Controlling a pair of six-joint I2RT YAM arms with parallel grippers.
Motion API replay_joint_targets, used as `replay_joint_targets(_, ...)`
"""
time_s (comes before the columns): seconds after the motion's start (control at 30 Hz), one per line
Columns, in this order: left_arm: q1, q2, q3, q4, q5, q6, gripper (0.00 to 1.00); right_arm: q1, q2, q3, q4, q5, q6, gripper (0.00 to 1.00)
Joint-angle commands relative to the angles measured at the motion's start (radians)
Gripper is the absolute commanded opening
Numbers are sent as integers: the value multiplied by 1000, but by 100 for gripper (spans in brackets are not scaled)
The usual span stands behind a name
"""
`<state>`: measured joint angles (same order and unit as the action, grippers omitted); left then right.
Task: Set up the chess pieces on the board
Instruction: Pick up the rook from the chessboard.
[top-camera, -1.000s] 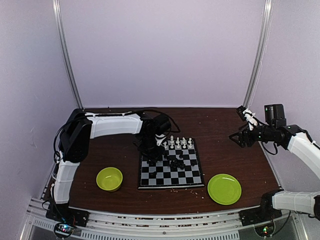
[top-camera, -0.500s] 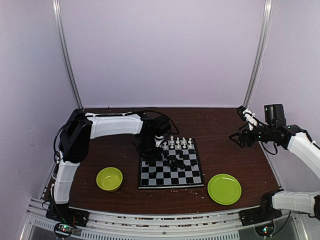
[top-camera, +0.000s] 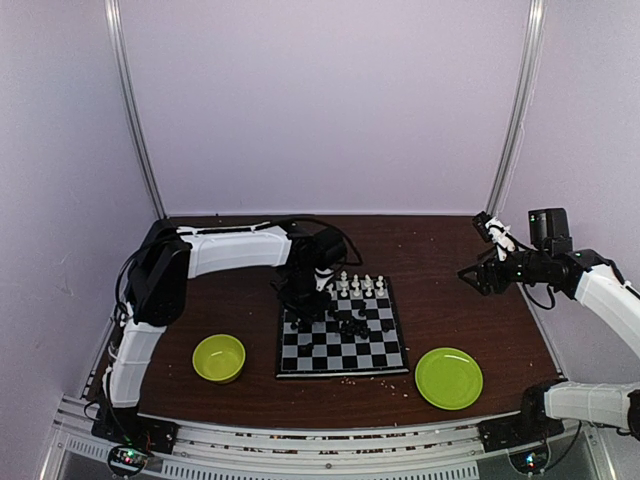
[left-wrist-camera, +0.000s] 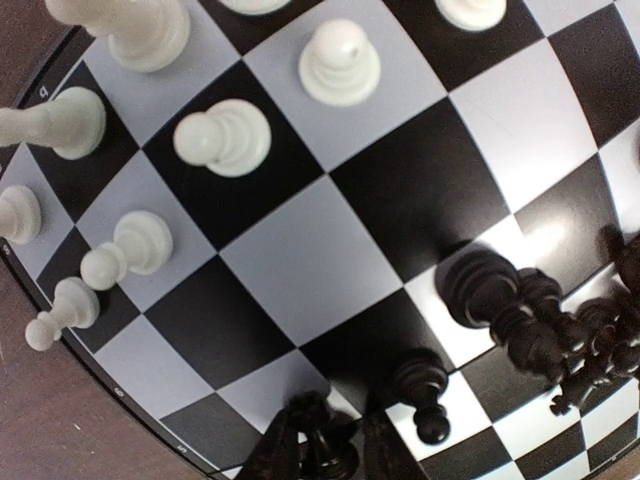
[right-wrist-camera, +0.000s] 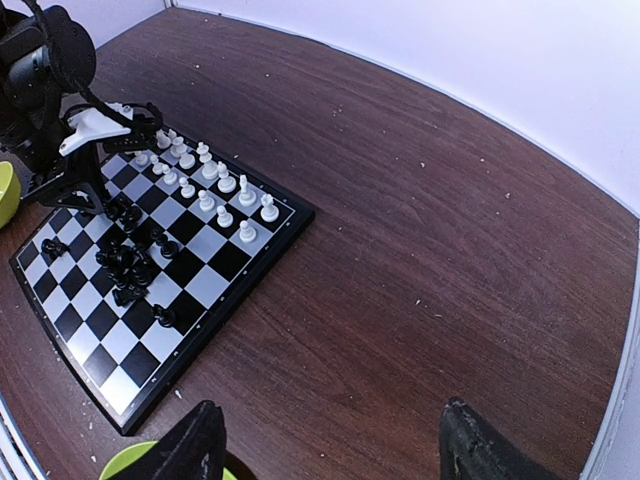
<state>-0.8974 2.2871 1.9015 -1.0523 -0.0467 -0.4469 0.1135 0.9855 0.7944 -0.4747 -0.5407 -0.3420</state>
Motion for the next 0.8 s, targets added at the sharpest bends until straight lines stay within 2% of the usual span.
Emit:
replay_joint_targets(0.0, 5, 34, 12, -11, 2, 20, 22, 6, -1, 24, -1, 21, -8, 72)
replay_joint_targets(0.33, 5, 3, -20, -64, -53, 13, 29, 8, 5, 27, -2, 18, -8, 72)
replay_joint_targets(0.77, 5, 2, -34, -82, -56, 16, 20, 13, 10, 28, -3, 19, -8, 72)
